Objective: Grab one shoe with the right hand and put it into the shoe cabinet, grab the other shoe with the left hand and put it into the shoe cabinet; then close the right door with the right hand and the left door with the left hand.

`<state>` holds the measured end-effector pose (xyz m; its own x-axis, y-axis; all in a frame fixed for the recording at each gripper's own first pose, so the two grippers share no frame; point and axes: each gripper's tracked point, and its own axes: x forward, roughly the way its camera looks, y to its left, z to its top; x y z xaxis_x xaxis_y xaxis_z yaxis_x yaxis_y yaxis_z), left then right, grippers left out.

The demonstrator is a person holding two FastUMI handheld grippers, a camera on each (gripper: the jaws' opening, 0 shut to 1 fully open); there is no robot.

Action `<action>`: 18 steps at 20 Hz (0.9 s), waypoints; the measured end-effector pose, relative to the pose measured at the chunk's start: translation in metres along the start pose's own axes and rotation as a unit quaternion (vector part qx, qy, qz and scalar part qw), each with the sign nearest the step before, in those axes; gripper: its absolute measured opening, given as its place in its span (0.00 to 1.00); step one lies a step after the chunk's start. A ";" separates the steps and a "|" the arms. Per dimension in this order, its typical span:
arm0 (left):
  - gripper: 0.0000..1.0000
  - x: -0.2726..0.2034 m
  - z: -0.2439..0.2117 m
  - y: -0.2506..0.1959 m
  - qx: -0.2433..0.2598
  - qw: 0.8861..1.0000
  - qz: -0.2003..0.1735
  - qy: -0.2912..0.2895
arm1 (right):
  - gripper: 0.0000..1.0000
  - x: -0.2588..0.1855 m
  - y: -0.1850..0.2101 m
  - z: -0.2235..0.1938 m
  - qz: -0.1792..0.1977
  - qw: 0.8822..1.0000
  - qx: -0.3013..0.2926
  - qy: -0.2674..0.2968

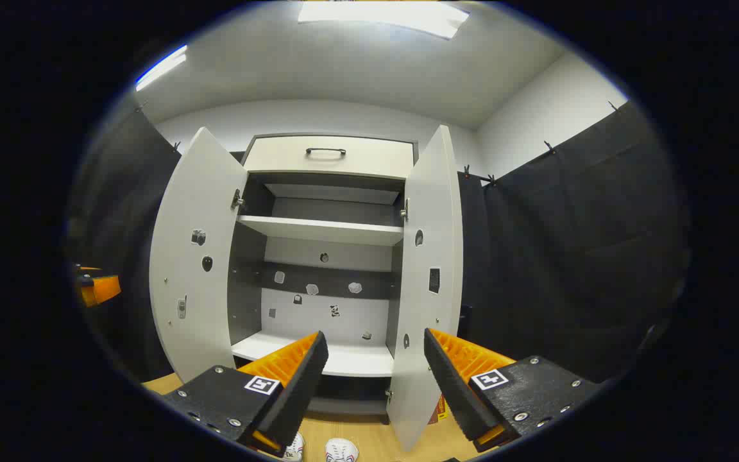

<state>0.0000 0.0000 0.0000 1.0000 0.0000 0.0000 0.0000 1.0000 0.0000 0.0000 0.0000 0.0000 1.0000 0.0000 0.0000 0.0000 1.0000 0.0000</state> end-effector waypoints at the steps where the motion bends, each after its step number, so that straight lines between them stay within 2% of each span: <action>1: 0.96 0.001 -0.001 -0.001 0.003 1.000 0.002 0.001 | 0.93 0.000 0.001 0.000 0.000 1.000 0.000 0.000; 2: 0.94 0.003 -0.003 -0.002 0.004 1.000 0.003 0.004 | 0.93 -0.001 0.000 -0.001 0.000 1.000 0.000 0.002; 3: 0.96 0.003 -0.006 -0.003 0.003 1.000 0.003 0.009 | 0.93 -0.001 0.001 -0.002 0.000 1.000 -0.001 0.003; 11: 0.97 0.009 -0.027 -0.003 0.013 0.999 0.006 0.036 | 0.93 0.002 0.002 -0.014 -0.002 1.000 -0.011 0.017; 13: 0.94 0.014 -0.034 -0.002 0.018 0.999 0.011 0.040 | 0.93 0.004 0.004 -0.018 0.000 1.000 -0.012 0.020; 14: 0.96 0.015 -0.039 -0.001 0.019 0.999 0.015 0.044 | 0.93 0.006 0.005 -0.022 0.000 1.000 -0.014 0.023; 17: 0.94 0.017 -0.047 -0.001 0.017 0.998 0.017 0.052 | 0.93 0.008 0.009 -0.032 0.001 0.999 -0.020 0.032; 18: 0.97 0.019 -0.048 -0.001 0.016 0.998 0.014 0.052 | 0.93 0.009 0.010 -0.035 0.002 0.999 -0.020 0.034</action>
<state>0.0187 -0.0014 -0.0478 0.9942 0.0306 -0.1032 -0.0272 0.9990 0.0344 0.0086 0.0104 -0.0346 0.9977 0.0022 -0.0679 -0.0050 0.9992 -0.0403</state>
